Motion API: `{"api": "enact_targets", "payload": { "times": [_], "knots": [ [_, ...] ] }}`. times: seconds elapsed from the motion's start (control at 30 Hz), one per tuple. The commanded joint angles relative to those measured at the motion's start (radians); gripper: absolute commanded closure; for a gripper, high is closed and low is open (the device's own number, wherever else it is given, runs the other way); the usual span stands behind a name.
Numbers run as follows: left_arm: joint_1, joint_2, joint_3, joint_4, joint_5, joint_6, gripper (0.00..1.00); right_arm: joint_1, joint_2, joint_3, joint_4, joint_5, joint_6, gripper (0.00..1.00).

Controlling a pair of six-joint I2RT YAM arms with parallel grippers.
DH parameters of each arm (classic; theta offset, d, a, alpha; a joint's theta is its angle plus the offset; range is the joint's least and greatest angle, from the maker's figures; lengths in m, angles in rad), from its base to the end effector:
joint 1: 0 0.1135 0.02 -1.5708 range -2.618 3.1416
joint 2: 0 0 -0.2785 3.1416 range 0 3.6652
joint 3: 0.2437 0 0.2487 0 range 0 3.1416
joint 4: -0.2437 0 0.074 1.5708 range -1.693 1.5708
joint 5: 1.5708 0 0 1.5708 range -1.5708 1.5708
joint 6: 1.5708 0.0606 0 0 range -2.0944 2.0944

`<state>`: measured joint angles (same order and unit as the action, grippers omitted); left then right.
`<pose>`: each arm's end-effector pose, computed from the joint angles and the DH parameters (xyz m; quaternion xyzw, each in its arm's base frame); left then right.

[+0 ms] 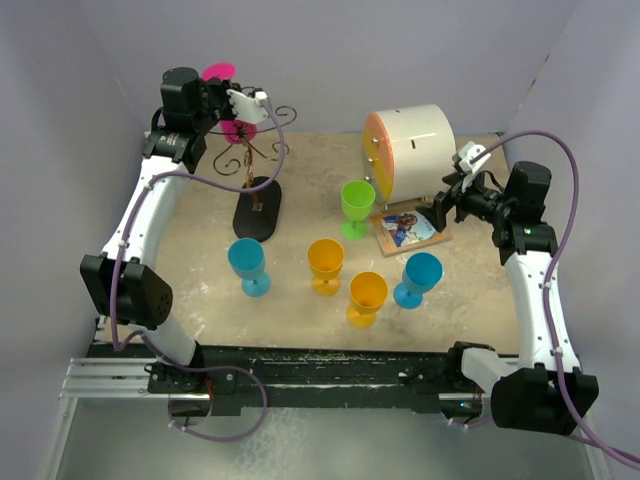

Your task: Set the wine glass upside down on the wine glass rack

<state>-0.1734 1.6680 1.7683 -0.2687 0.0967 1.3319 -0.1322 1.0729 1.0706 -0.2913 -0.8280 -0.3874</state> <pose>0.4064 -0.0771 0.4520 0.5444 0.5357 0.3218 0.5595 0.2424 0.0128 0.3844 -0.3314 0.6986 0.1720 0.6104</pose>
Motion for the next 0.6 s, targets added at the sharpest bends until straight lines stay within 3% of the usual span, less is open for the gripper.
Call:
{"api": "enact_targets", "payload": {
  "times": [0.0,0.57],
  "knots": [
    [-0.006,-0.049,-0.006,0.039,0.050,0.038,1.00,-0.009,-0.018,-0.012,0.040,-0.023,0.004,0.02],
    [-0.012,-0.053,-0.004,-0.028,0.176,0.053,1.00,-0.011,-0.012,-0.017,0.045,-0.015,0.005,0.01]
  ]
}}
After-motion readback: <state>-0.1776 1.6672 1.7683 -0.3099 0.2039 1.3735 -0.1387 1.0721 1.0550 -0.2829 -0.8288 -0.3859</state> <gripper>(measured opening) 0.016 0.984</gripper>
